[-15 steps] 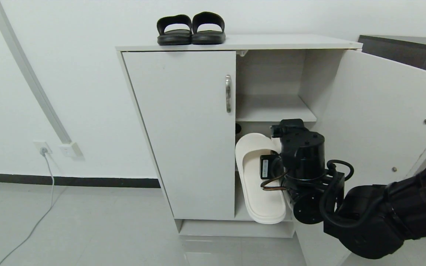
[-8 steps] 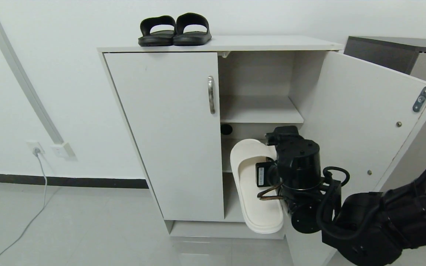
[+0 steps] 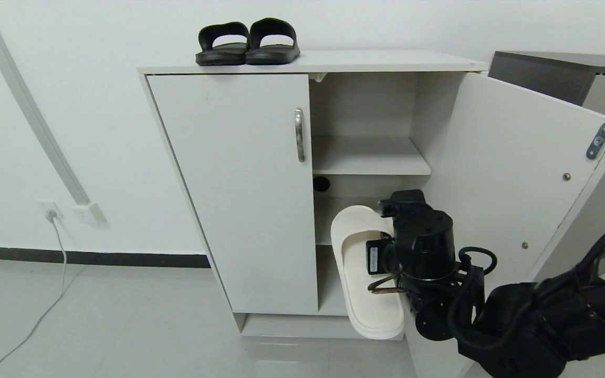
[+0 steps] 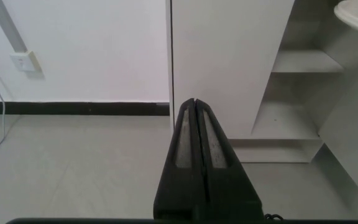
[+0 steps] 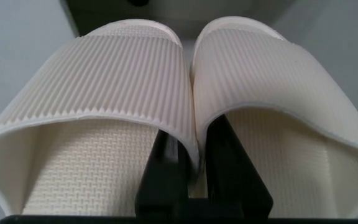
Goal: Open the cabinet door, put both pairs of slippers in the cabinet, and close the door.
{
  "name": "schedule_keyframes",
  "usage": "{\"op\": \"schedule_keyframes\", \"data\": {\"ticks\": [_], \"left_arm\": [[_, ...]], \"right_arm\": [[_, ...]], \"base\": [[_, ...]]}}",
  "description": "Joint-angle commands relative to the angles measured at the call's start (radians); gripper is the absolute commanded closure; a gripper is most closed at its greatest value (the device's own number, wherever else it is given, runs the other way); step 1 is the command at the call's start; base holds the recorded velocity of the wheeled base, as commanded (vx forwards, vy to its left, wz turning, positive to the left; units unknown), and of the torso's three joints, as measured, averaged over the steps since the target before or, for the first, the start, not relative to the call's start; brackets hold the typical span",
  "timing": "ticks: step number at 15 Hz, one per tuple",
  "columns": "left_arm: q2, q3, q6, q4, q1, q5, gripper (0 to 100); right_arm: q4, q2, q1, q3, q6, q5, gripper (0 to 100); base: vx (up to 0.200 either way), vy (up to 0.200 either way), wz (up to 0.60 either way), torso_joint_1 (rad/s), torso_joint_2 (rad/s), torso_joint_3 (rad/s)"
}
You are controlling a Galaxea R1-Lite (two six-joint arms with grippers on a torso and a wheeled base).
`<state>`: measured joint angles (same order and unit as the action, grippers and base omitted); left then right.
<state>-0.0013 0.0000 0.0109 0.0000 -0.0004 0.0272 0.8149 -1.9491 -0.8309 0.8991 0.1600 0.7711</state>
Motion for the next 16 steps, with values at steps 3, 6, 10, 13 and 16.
{"op": "schedule_keyframes", "data": {"ticks": [3, 6, 10, 13, 16], "left_arm": [[0.001, 0.000, 0.000, 0.000, 0.000, 0.000, 100], [0.001, 0.000, 0.000, 0.000, 0.000, 0.000, 100], [0.001, 0.000, -0.011, 0.000, 0.000, -0.001, 100], [0.001, 0.000, -0.011, 0.000, 0.000, -0.001, 100], [0.001, 0.000, -0.011, 0.000, 0.000, 0.000, 100]], "right_arm": [[0.029, 0.004, 0.026, -0.052, 0.001, 0.001, 100], [0.029, 0.004, 0.035, -0.063, 0.000, 0.002, 100], [0.029, 0.004, 0.067, -0.077, 0.000, 0.001, 100], [0.029, 0.003, 0.073, -0.078, 0.000, 0.001, 100], [0.029, 0.003, 0.081, -0.083, 0.000, 0.001, 100]], "base": [[0.000, 0.000, 0.00, 0.000, 0.00, 0.000], [0.000, 0.000, 0.00, 0.000, 0.00, 0.000], [0.000, 0.000, 0.00, 0.000, 0.00, 0.000], [0.000, 0.000, 0.00, 0.000, 0.00, 0.000], [0.000, 0.000, 0.00, 0.000, 0.00, 0.000]]}}
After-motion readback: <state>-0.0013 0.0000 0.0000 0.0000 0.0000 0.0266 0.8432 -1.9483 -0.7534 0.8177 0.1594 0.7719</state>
